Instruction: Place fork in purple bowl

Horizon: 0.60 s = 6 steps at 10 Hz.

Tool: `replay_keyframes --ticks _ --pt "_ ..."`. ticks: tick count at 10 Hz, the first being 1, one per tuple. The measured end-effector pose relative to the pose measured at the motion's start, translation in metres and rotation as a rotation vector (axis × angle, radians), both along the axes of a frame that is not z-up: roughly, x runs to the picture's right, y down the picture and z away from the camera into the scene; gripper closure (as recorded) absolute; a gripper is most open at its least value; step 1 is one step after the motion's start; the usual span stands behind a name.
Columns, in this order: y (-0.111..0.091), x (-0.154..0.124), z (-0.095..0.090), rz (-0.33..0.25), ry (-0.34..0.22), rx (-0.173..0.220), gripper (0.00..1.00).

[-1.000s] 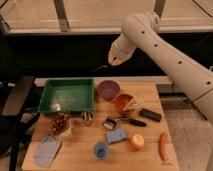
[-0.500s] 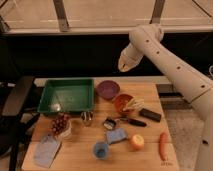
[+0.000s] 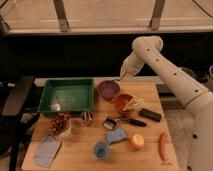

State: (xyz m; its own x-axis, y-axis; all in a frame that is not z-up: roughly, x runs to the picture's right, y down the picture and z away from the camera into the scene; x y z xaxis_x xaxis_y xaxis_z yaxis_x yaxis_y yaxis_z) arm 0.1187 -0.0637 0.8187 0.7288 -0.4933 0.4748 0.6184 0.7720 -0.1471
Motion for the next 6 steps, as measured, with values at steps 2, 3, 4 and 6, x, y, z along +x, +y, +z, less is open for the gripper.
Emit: replay_keyframes --ticks 2,3,4,6 --pt "0.007 -0.005 0.007 0.012 -0.02 -0.03 0.21" --pt "0.009 -0.008 0.008 0.014 -0.026 -0.038 0.21" --pt "0.012 -0.01 0.009 0.017 -0.032 -0.043 0.21" --pt "0.015 -0.015 0.006 0.028 -0.046 -0.044 0.21"
